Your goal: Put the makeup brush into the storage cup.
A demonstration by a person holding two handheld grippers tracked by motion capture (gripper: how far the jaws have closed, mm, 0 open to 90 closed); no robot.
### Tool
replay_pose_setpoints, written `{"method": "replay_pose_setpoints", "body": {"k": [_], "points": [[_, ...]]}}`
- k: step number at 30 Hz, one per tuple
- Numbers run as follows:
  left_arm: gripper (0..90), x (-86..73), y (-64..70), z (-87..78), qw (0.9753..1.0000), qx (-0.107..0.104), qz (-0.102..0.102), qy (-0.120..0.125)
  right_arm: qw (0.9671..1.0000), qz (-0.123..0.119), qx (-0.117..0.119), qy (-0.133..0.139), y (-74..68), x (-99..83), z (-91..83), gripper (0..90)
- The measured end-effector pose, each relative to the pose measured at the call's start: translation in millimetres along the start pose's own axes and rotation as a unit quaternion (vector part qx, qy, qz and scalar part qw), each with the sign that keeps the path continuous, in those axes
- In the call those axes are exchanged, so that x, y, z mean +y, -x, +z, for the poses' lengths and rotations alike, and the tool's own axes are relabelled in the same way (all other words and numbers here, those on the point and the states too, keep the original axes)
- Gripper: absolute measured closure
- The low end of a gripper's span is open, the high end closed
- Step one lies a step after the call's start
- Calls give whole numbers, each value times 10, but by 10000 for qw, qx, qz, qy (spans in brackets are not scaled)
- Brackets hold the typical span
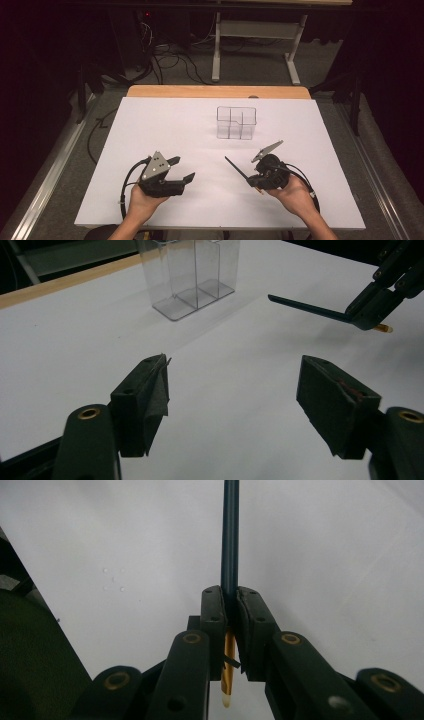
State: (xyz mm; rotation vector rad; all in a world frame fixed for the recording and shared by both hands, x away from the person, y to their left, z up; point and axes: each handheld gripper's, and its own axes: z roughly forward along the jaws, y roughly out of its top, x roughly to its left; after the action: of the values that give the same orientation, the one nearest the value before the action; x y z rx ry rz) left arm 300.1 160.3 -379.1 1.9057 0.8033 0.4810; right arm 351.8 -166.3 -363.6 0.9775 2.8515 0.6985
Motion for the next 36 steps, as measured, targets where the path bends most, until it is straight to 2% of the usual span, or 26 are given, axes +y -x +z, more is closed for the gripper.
{"method": "replay_pose_setpoints", "body": {"k": [2,8,16,27,36], "points": [[294,19,22,2,10000,-20,53,8,10000,44,20,9,-3,-6,-5,853],[286,74,86,9,9997,-19,255,-39,10000,-46,74,45,-43,-11,-20,853],[278,149,147,73,9985,-43,492,-231,9999,-46,140,51,-65,-7,-34,854],[274,226,195,160,9968,-15,720,-357,9998,-69,189,86,-62,-1,-64,853],[272,296,196,280,9958,-46,795,-455,9997,-70,224,64,-46,12,-65,853]]}}
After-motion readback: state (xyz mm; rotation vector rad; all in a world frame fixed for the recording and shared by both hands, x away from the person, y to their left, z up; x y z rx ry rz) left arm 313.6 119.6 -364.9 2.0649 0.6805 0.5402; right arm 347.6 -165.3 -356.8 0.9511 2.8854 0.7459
